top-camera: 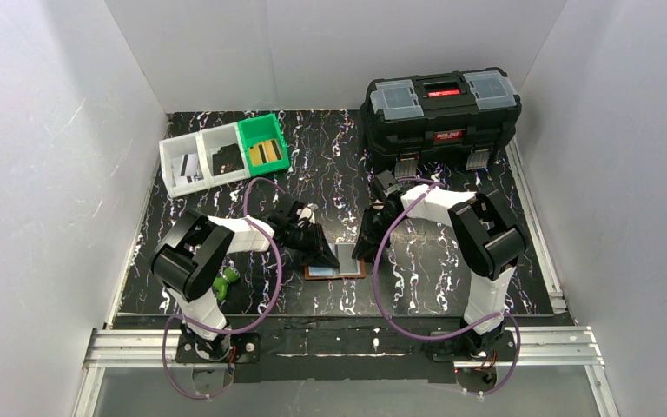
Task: Take the credit cards out of the card holder
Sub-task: Remove the credit card from the card holder.
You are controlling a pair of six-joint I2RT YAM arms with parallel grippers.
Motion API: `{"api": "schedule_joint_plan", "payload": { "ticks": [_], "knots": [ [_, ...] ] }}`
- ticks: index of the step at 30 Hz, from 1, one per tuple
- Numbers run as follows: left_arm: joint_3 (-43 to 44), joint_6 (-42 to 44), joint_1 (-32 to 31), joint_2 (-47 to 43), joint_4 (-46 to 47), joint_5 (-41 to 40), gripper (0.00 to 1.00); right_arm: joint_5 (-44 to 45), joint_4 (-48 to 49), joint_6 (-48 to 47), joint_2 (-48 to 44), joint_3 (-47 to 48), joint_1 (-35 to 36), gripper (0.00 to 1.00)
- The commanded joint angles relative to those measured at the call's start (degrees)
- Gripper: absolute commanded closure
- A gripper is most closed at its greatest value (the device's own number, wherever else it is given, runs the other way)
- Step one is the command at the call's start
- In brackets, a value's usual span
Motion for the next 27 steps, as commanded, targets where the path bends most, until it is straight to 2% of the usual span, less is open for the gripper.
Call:
{"api": "schedule_joint_plan", "payload": {
  "ticks": [1,6,27],
  "knots": [
    [1.75,-1.17,-0.90,-0.12,1.00,1.85,0.93,9.27,1.66,-1.17,5.77,-2.84,1.91,0.73],
    [2.85,-0.74,-0.99,0.21,-1.37,1.05,1.00,9.35,1.89,-1.17,6.08,-2.90,1.99,0.73],
    [0.47,1.78,2.13,-4.22,-6.27,-0.78,1.00,9.99,2.69,-0.77,6.07,-3.84,1.55,0.71]
  ]
}}
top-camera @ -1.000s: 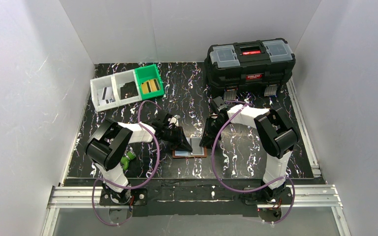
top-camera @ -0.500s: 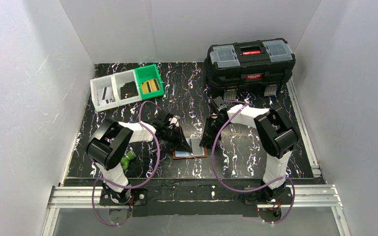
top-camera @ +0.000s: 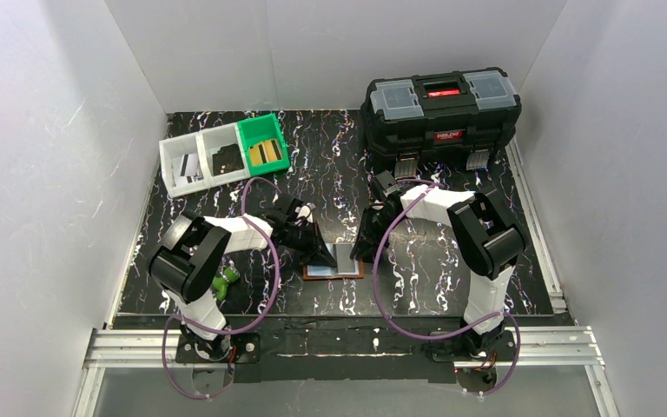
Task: Take the credit cards out of the card holder
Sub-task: Remove the credit card from the card holder.
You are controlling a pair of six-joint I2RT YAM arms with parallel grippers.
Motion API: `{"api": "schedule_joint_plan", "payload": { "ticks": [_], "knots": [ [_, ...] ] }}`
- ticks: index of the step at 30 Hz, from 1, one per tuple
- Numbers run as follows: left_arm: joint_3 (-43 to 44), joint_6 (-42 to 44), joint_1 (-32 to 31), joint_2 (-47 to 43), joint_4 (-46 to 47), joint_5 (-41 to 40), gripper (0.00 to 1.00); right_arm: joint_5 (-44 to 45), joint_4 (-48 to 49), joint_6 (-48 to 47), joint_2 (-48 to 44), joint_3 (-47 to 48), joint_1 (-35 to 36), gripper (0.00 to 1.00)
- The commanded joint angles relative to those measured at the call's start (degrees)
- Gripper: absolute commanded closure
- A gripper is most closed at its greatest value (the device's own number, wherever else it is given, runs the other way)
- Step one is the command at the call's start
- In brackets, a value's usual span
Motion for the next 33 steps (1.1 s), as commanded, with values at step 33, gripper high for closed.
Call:
{"api": "schedule_joint_plan", "payload": {
  "ticks": [33],
  "knots": [
    [-5.39,6.11,7.42,-9.29,-7.20,-0.17,1.00,10.82,2.35,-1.77,6.52,-3.86,1.34,0.71]
  ]
}}
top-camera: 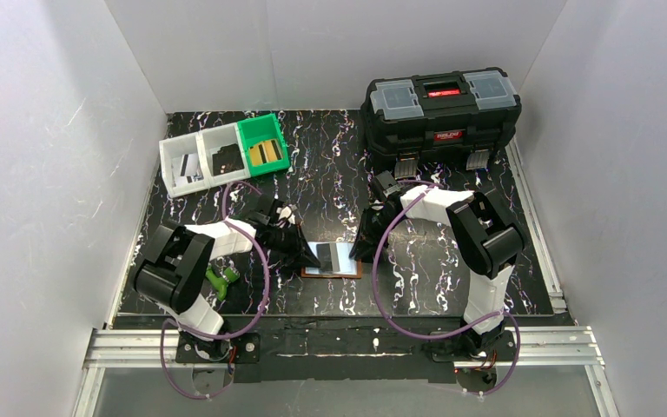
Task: Take the credit cards out of the card holder
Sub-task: Remove the credit card from the card holder, then place the credit card in the storage box.
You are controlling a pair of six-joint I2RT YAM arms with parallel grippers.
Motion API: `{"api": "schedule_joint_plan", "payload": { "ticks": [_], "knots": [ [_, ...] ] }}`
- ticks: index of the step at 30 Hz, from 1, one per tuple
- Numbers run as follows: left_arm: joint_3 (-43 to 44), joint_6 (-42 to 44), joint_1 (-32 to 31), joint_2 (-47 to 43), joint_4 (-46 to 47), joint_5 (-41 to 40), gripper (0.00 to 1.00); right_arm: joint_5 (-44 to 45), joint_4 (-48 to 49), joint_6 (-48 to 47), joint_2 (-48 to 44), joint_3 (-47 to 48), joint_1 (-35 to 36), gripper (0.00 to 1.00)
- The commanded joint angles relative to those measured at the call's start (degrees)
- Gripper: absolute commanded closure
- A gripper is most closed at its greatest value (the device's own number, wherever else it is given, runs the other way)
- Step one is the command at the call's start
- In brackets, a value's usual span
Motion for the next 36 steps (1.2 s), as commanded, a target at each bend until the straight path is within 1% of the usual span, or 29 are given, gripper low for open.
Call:
{"api": "schedule_joint_plan", "payload": {
  "ticks": [1,14,18,23,26,29,32,36],
  "knots": [
    [-0.71,1.93,1.00,-4.07,-3.22,-0.12,1.00,12.30,1.45,-2.15,5.88,-3.63,1.49,0.71],
    [-0.14,5.48,3.79,-9.59,-10.80,-2.20,1.00,12.21,0.41,-2.87,1.50,-2.41,1.42,0.68],
    [1.49,6.46,4.11,-11.17,-13.59,-2.68,1.00,11.12,0.10,-3.48,-1.36,-1.62,1.41,0.58],
    [4.42,6.41,4.53,-13.62,-15.61,-1.54,1.00,9.41,0.28,-4.57,-7.75,-0.19,1.43,0.38],
    [5.69,3.86,4.89,-14.74,-13.44,0.86,1.00,7.08,2.22,-4.39,-11.67,0.23,1.15,0.26],
    [5.79,-0.76,5.40,-15.40,-8.42,3.66,1.00,0.18,7.86,-1.65,-13.85,-1.42,-0.27,0.19],
    [5.04,-7.80,5.63,-15.46,-0.84,6.47,1.00,-6.73,16.27,3.05,-15.36,-4.23,-2.04,0.18],
    [3.62,-16.68,5.76,-14.82,11.06,8.70,1.00,-14.49,31.59,12.43,-17.04,-9.04,-4.35,0.20]
  ]
}}
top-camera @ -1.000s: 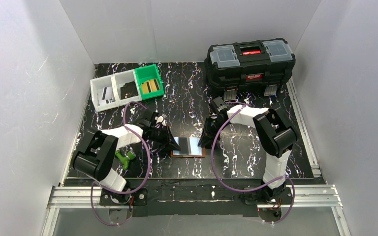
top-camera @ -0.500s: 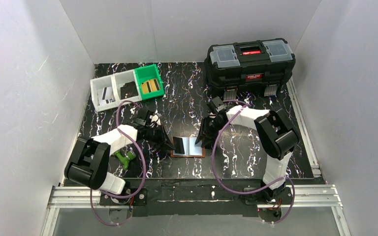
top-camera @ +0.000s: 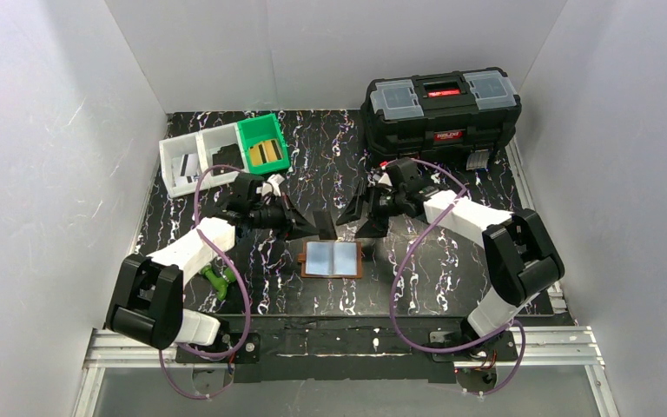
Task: Take the credit cards out of the card holder
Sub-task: Place the credit card in the storage box.
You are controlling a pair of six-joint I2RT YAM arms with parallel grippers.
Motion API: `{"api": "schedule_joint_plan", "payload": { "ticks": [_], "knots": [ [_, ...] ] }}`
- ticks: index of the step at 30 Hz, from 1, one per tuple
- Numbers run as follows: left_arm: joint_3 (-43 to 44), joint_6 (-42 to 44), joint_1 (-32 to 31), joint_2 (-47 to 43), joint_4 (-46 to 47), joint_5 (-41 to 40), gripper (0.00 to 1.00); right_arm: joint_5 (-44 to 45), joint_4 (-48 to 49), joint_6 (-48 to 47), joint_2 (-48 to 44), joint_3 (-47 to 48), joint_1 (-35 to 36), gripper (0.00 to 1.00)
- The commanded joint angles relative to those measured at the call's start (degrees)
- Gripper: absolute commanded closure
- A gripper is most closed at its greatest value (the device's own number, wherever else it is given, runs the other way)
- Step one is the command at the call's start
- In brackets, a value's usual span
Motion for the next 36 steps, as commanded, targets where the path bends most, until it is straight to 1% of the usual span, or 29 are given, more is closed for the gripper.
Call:
{"api": "schedule_joint_plan", "payload": {
  "ticks": [1,4,8,9,12,17,19,22,23,24,27,29,31,36],
  "knots": [
    [-0.92,-12.38,0.38,-0.63,15.57,5.34,1.00,-11.13,19.48,11.81,-2.31,-4.97,-2.50,0.20],
    [-1.16,-16.82,0.41,0.41,21.39,6.47,1.00,-12.72,25.51,16.98,-2.45,-6.89,-3.21,0.22],
    [-0.72,-18.29,0.38,1.49,22.50,7.27,1.00,-14.41,34.20,23.44,-2.23,-9.49,-3.69,0.25],
    [-0.71,-18.33,0.39,1.58,22.47,7.37,1.00,-14.77,36.67,25.01,-1.94,-10.10,-3.73,0.26],
    [-0.77,-18.46,0.41,1.70,22.39,7.70,1.00,-15.35,41.28,28.23,-0.92,-10.89,-3.76,0.35],
    [-0.97,-18.32,0.41,1.81,22.11,7.99,1.00,-15.28,44.66,30.85,-0.50,-11.81,-3.76,0.56],
    [-1.00,-18.22,0.38,1.99,21.99,8.19,1.00,-15.37,45.00,31.18,-0.29,-11.70,-3.74,0.67],
    [-1.16,-18.31,0.41,2.04,22.46,8.63,1.00,-15.96,44.92,31.35,0.26,-11.12,-3.74,0.95],
    [-1.06,-18.20,0.40,2.05,22.33,8.80,1.00,-16.31,45.00,31.52,0.46,-10.91,-3.74,0.99],
    [-0.95,-17.95,0.39,2.12,22.07,8.93,0.97,-16.59,45.29,31.82,0.59,-10.89,-3.74,0.99],
    [-0.56,-16.95,0.35,2.03,21.00,8.74,0.72,-17.25,47.26,33.31,0.72,-11.32,-3.74,0.99],
    [-0.45,-16.69,0.40,2.00,20.90,8.58,0.59,-18.04,48.79,34.53,1.02,-11.40,-3.68,0.99],
    [-0.34,-16.92,0.40,2.20,21.27,8.50,0.54,-18.84,51.57,36.38,1.46,-11.75,-3.62,0.99],
    [0.29,-17.81,0.41,3.60,22.55,8.42,0.53,-19.84,55.46,39.39,2.33,-12.05,-2.84,0.99]
  ]
}}
